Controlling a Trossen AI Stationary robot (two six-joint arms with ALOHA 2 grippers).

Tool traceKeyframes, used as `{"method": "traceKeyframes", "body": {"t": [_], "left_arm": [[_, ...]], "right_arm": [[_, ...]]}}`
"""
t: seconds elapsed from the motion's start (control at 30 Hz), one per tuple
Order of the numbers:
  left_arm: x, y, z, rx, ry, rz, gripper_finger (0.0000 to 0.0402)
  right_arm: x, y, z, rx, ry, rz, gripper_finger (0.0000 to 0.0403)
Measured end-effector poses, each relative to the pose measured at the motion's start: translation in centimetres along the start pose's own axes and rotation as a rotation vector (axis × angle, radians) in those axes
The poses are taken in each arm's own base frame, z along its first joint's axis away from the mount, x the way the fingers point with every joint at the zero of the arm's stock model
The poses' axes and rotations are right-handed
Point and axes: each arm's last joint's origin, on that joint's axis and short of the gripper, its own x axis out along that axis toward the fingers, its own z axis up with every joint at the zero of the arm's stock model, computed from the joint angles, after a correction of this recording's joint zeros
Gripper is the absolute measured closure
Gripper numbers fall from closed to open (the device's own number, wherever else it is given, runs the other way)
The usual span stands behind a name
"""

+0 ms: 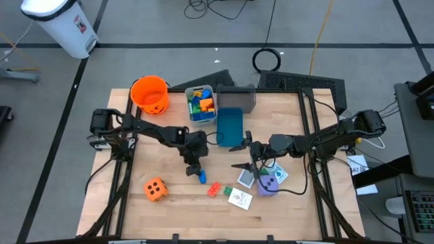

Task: Pick & Place Toys
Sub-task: Put the blue 1 stud gamepiece into the white bin

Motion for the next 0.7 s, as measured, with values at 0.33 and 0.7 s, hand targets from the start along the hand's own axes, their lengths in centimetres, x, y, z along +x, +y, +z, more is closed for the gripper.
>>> {"method": "traceKeyframes", "body": {"t": [0.33,0.7], "left_arm": [[0.68,-0.61,-0.11,0.044,0.027,-0.088,0.0187],[0.69,-0.75,0.05,0.053,0.016,-0.107,0.0223]], "right_arm": [[0.00,0.00,0.00,0.000,0.000,0.000,0.0122],[0.00,0.00,0.00,-0.001,0.000,0.000,0.0122]]}}
